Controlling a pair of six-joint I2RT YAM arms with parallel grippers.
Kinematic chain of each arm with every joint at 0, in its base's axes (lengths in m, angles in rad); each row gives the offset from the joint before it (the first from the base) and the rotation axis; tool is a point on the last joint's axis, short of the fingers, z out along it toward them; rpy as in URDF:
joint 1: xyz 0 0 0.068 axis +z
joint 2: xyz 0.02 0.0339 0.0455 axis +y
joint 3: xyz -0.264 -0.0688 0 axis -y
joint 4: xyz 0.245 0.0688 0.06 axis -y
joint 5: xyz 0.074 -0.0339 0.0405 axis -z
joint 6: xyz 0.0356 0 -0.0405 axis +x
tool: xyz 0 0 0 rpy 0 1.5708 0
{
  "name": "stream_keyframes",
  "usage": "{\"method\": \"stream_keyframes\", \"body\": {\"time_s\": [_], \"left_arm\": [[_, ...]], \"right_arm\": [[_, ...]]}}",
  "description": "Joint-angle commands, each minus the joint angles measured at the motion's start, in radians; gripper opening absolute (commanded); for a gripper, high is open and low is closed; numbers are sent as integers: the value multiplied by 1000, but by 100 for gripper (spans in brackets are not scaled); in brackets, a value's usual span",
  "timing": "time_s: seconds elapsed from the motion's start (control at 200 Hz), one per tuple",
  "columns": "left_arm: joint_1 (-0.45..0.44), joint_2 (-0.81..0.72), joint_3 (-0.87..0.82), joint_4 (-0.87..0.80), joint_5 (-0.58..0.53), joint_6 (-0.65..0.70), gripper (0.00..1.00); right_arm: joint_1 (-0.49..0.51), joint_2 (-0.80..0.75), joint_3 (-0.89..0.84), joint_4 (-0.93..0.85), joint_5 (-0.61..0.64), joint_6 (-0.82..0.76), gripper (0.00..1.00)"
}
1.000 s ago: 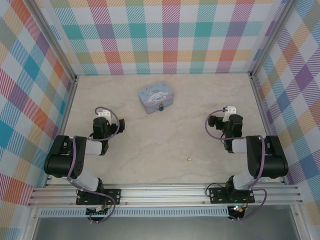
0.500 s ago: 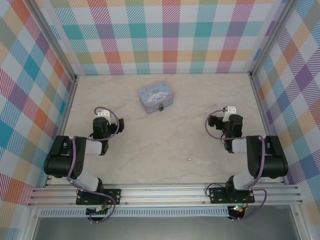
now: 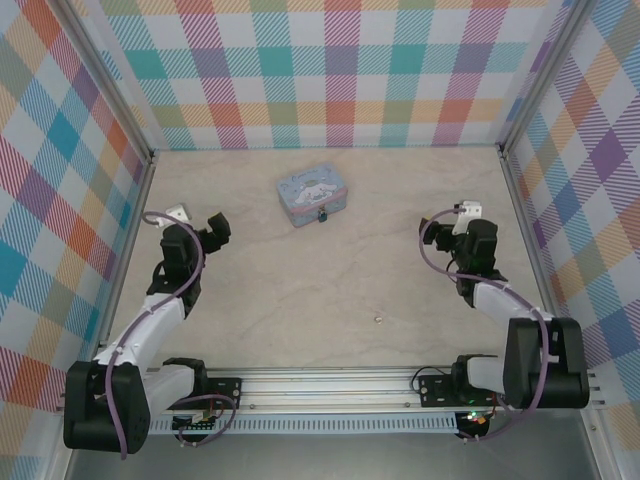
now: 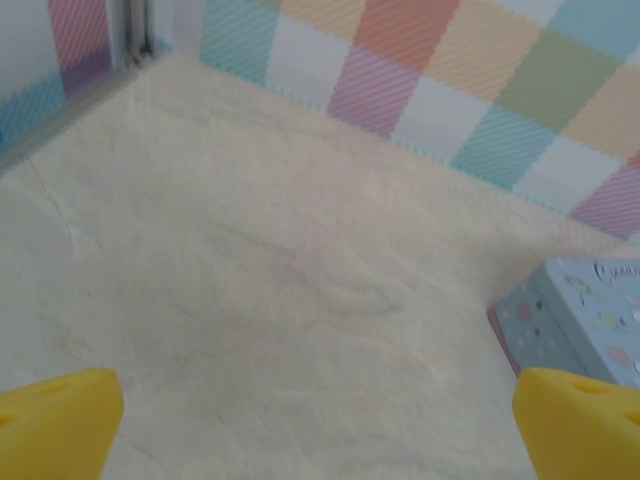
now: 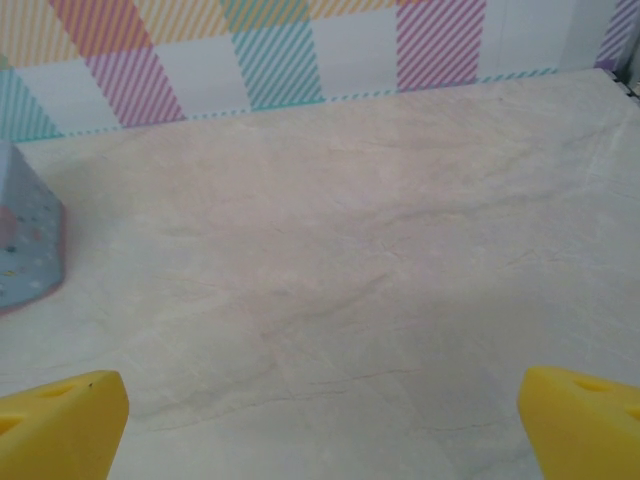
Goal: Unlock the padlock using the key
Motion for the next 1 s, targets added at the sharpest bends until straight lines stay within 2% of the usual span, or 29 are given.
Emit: {"method": "stream_keyframes", "body": {"time_s": [0.0,0.215,0.385,0.69,0.995], "left_arm": [[11,24,107,-190,113,-76,100],[11,150,226,-254,306,-170,100],[-8,296,305,-226,464,-249,98],[-96,523,439,-179,522,-277,95],[-133,704,570,-149,520,-298,94]], "right_arm": [[0,-47,78,-231,-127,96,100],[13,-35,161,-338,-321,290,100],[106,88,274,-398,-384,320,100],[207,349,466,-301,-423,394,100],[236,659,733,-239,-465,444,100]]}}
